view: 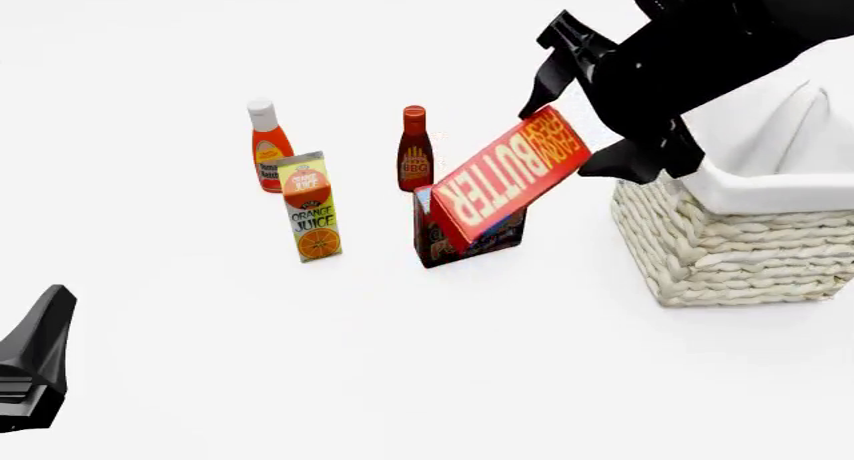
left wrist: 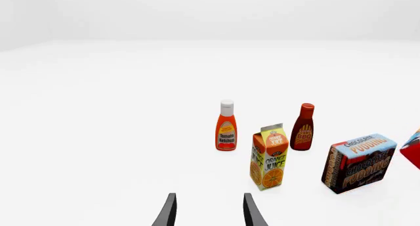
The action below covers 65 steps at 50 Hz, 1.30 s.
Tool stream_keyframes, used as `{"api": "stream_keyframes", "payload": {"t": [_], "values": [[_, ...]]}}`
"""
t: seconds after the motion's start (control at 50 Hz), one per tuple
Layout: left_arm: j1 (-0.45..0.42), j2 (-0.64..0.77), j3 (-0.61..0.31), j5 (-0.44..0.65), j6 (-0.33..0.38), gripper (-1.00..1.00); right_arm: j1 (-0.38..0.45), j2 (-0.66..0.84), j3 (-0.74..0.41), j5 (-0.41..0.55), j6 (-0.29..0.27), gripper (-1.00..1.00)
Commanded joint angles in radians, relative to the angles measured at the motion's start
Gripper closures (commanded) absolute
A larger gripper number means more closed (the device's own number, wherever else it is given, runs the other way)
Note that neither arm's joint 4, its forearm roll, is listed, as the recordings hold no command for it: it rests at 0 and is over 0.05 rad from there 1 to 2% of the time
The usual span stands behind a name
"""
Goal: Pick the butter and place it in the basket.
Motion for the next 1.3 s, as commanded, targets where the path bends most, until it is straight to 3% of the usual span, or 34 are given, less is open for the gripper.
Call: {"api": "stream_keyframes", "payload": {"t": [0.02,0.9,1.3], "values": [[0.0,0.0,0.0,0.0,0.0,-1.0,-0.046,-0.063,-0.04,0.028,0.028,1.0],[0.0,0.0,0.0,0.0,0.0,-1.0,-0.25,-0.176,-0.126,0.13,0.051,1.0],[0.0,0.0,0.0,0.0,0.0,-1.0,-0.358,-0.169,-0.138,0.12,0.073,1.0]]}}
